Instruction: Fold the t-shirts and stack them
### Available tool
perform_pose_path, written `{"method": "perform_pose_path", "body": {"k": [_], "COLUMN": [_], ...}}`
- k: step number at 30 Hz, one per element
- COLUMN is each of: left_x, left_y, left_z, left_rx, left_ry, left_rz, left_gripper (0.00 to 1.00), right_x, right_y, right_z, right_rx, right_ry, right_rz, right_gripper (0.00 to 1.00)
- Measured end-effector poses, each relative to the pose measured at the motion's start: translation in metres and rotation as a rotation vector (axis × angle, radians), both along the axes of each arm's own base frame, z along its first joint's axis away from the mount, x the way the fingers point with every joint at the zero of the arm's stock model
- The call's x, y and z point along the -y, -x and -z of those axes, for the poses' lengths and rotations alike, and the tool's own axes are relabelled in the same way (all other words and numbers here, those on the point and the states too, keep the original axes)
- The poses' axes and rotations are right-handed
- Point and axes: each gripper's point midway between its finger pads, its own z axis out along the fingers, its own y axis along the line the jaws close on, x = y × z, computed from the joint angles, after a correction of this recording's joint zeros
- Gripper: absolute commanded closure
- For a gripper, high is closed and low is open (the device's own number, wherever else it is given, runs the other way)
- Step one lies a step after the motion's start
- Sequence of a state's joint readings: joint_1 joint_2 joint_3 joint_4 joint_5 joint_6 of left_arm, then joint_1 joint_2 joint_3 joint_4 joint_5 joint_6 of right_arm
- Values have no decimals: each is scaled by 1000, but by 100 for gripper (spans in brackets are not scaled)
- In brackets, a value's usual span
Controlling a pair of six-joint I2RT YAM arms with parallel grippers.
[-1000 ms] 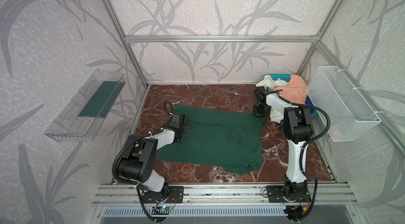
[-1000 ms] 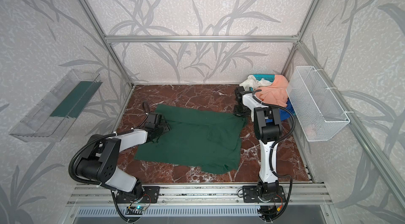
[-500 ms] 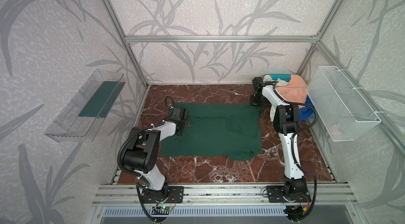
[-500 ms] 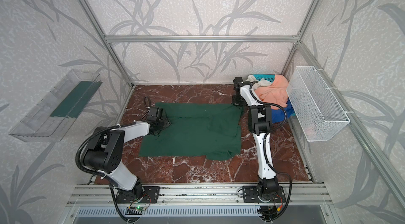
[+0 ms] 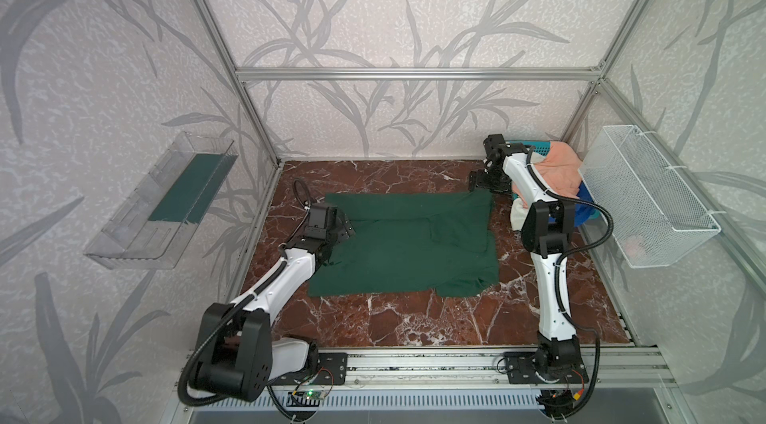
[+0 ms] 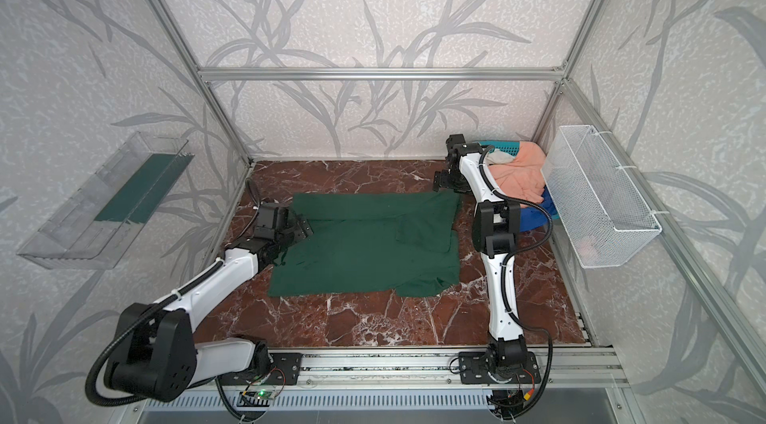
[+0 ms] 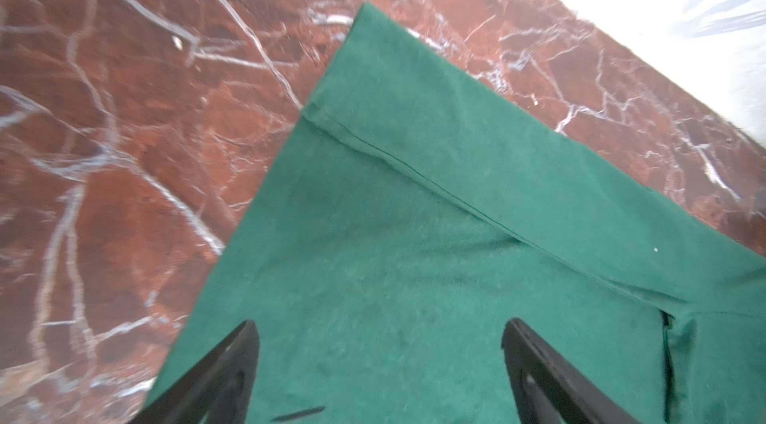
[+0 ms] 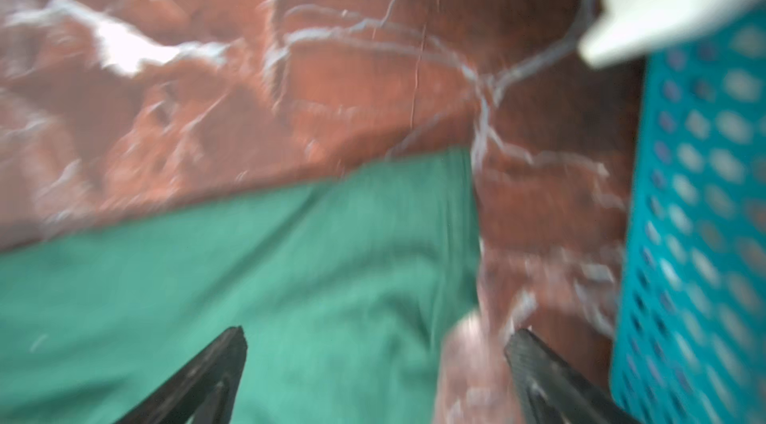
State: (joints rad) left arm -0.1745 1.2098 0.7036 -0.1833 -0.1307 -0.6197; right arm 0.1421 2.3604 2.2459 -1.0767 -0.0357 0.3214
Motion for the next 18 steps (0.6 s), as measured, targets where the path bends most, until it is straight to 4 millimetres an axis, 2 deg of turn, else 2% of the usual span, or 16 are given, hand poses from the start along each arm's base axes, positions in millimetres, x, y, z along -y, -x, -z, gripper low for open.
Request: {"method": "perform_pose_path", "body": {"k": [2,5,9,12,18], "left_x": [-3,-7,-10,-9,-1], "left_y": [10,25,40,51,61], "left_z": [-5,-8,-10,-6,-3], "left_rx": [29,57,97,110,143], "left_ry": [-5,-12,-7,7,34], "left_rz": [-1,0,1,12,46], "left_gripper": [2,1,1,1,1], "right_x": [-3,-7,-11,-10,-2], "right_y": [17,54,112,155,229], "right_z": [-18,-47,-72,-72,-48], "right_rx": [31,99,199,234,247], "right_ry": [-25,-71,-153,-205,-250], "right_rz": [-7,-12,-26,-12,34], "right_gripper": [1,1,1,1,1]}}
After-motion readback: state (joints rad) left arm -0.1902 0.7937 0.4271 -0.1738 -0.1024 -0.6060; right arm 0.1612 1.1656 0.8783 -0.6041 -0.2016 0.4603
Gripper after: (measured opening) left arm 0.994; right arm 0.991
